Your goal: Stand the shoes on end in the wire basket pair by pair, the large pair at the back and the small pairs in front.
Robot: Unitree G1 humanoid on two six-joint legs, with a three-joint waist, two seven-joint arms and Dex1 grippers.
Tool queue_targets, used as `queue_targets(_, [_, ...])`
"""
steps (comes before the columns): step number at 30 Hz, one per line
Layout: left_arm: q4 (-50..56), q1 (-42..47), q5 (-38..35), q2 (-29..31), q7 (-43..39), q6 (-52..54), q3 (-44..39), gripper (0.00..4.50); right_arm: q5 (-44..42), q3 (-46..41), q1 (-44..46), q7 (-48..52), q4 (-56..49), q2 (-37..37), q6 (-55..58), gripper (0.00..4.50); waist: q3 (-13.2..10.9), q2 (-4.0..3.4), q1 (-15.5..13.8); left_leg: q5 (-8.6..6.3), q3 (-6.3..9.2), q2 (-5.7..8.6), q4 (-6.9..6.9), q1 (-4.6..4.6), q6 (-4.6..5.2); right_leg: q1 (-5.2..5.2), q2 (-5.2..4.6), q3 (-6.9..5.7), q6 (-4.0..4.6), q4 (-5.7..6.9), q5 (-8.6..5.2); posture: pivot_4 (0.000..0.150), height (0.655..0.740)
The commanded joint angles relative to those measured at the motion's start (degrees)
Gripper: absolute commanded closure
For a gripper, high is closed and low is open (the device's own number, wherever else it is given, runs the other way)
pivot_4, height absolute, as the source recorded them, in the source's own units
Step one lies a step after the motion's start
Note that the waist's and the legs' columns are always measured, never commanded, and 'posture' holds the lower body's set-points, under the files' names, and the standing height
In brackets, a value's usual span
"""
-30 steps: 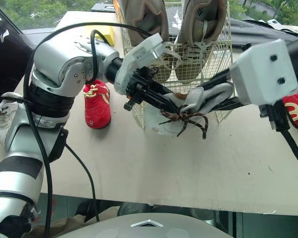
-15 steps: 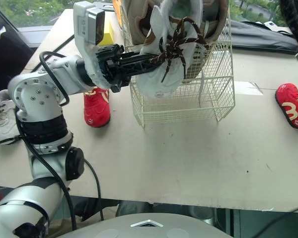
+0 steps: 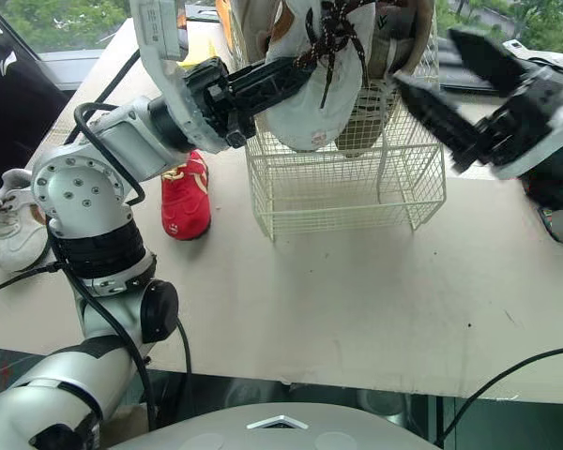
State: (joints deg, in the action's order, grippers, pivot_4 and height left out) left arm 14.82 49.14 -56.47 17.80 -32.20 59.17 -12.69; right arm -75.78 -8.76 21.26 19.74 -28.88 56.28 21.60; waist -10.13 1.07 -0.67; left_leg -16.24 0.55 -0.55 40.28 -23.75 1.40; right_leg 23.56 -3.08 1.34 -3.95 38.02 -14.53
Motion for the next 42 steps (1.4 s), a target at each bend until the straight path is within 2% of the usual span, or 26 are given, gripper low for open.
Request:
queue_targets(1, [4.7, -2.0, 1.8, 3.4, -3.4, -3.9, 2.6, 3.94, -2.0, 2.3, 6.1, -1.5, -0.9, -1.9, 7.0, 0.00, 0.0, -0.01, 0.2, 0.00, -0.01, 0.00, 0.00, 0.02, 0.00, 0.00, 0.01, 0.01, 0.00, 0.00, 0.00, 0.150, 0.7400])
queue_targets(8, [6.8, -4.1, 4.4, 5.8, -6.4, -8.0, 6.6, 3.94, -1.9, 6.3, 15.6, -0.1, 3.9, -9.8, 15.0, 0.00, 0.0, 0.00, -0.1, 0.00, 0.01, 0.00, -0.03, -0.01, 0.00, 0.02, 0.06, -0.02, 0.01, -0.03, -0.01, 0.150, 0.7400])
queue_targets(9, [6.9, -4.4, 5.0, 6.1, -6.7, -8.6, 7.1, 3.94, -2.1, 6.5, 16.1, 0.3, 4.4, -10.9, 16.0, 0.49, 0.0, 0.00, -0.2, -0.01, 0.03, 0.01, -0.03, -0.02, 0.01, 0.02, 0.04, -0.04, 0.01, -0.03, -0.01, 0.150, 0.7400])
queue_targets(10, [7.1, -4.7, 5.5, 6.2, -7.0, -9.2, 7.6, 3.94, -2.1, 6.5, 16.5, 0.6, 4.7, -11.7, 16.9, 0.74, 0.0, 0.00, -0.2, -0.01, 0.05, 0.01, -0.03, -0.04, 0.01, 0.01, 0.04, -0.06, 0.01, -0.05, -0.01, 0.150, 0.7400])
queue_targets(12, [7.8, -4.8, 5.5, 6.5, -6.8, -9.6, 7.7, 3.94, -1.6, 6.1, 16.6, 1.4, 4.3, -13.1, 17.9, 1.53, 0.0, 0.00, -0.1, -0.01, 0.04, 0.02, -0.04, -0.04, 0.02, 0.02, 0.03, -0.06, 0.01, -0.05, -0.01, 0.150, 0.7400])
queue_targets(15, [7.9, -4.9, 5.0, 7.9, -7.7, -9.3, 7.7, 3.94, -0.6, 5.0, 16.1, 1.6, 3.7, -14.4, 18.3, 2.90, 0.0, 0.00, 0.0, -0.02, 0.03, 0.01, -0.04, -0.04, 0.03, 0.03, 0.03, -0.05, 0.01, -0.05, -0.01, 0.150, 0.7400])
queue_targets(16, [8.1, -4.9, 4.0, 8.4, -8.0, -8.8, 7.2, 3.45, 0.2, 4.5, 15.8, 2.0, 3.3, -14.6, 18.1, 3.47, 0.0, 0.00, 0.0, -0.02, 0.04, 0.01, -0.04, -0.04, 0.03, 0.03, 0.04, -0.06, 0.01, -0.04, -0.01, 0.150, 0.7400])
queue_targets(18, [8.0, -4.6, 1.0, 9.3, -7.2, -6.6, 5.7, 2.59, 1.9, 3.4, 15.0, 3.4, 3.1, -14.5, 17.7, 4.14, 0.0, -0.01, 0.0, -0.02, 0.04, 0.01, -0.04, -0.03, 0.04, 0.03, 0.05, -0.05, 0.01, -0.03, -0.01, 0.150, 0.7400])
queue_targets(19, [8.0, -4.7, 0.4, 9.8, -6.3, -6.0, 5.1, 2.18, 2.6, 2.8, 14.5, 4.2, 3.0, -14.4, 17.5, 4.25, 0.0, 0.00, 0.0, -0.03, 0.04, 0.00, -0.04, -0.04, 0.05, 0.04, 0.05, -0.06, 0.01, -0.03, -0.01, 0.150, 0.7400])
queue_targets(22, [8.6, -5.9, -3.5, 12.5, -4.7, -2.4, 2.9, 0.76, 5.2, 1.1, 13.3, 6.4, 2.8, -13.7, 16.7, 4.27, 0.0, 0.00, 0.0, -0.04, 0.05, 0.00, -0.04, -0.04, 0.07, 0.03, 0.04, -0.07, 0.01, -0.04, -0.01, 0.150, 0.7400])
queue_targets(23, [9.1, -6.4, -5.4, 13.9, -4.4, -1.0, 1.9, 0.13, 5.4, 0.1, 13.2, 7.1, 2.9, -13.3, 16.6, 4.27, 0.0, -0.01, 0.1, -0.04, 0.05, 0.00, -0.04, -0.04, 0.07, 0.03, 0.04, -0.06, 0.00, -0.03, -0.01, 0.150, 0.7400])
queue_targets(24, [9.7, -6.8, -7.3, 15.2, -3.8, 0.3, 0.8, 0.00, 5.0, -1.2, 13.3, 7.7, 3.1, -12.5, 16.9, 4.27, 0.0, -0.01, 0.2, -0.04, 0.04, 0.00, -0.04, -0.04, 0.07, 0.05, 0.05, -0.06, 0.00, -0.02, -0.01, 0.150, 0.7400])
queue_targets(30, [18.8, -17.0, -17.8, 23.0, -1.2, 4.2, -4.0, 0.00, 13.3, -9.1, 12.4, 17.3, 9.1, -5.0, 13.3, 4.29, 0.0, -0.01, 0.2, -0.05, 0.03, -0.02, -0.08, -0.02, 0.08, 0.04, 0.03, -0.05, 0.00, -0.06, -0.01, 0.150, 0.7400])
queue_targets(34, [24.9, -23.6, -15.5, 24.5, 1.3, 0.3, -4.7, 0.00, 21.5, -11.1, 13.9, 22.3, 15.0, -1.6, 8.6, 4.29, 0.0, -0.01, 0.1, -0.06, -0.02, -0.02, -0.08, 0.02, 0.10, 0.03, 0.00, 0.00, 0.01, -0.03, -0.01, 0.150, 0.7400])
queue_targets(37, [26.1, -25.3, -13.7, 22.9, 1.7, -3.7, -3.7, 0.00, 30.9, -8.5, 14.7, 25.9, 20.1, 0.4, 2.5, 4.29, 0.0, -0.01, -0.1, -0.06, -0.05, -0.01, -0.07, 0.03, 0.10, 0.03, 0.00, 0.01, 0.01, -0.02, -0.01, 0.150, 0.7400])
queue_targets(42, [25.7, -25.2, -13.6, 22.9, 3.3, -5.9, -1.7, 0.00, 41.9, -1.9, 14.8, 28.6, 22.8, -4.3, -6.2, 4.30, 0.0, -0.02, 0.5, -0.03, -0.10, -0.03, -0.08, 0.05, 0.05, 0.03, 0.06, 0.07, 0.01, -0.03, 0.00, 0.150, 0.7400])
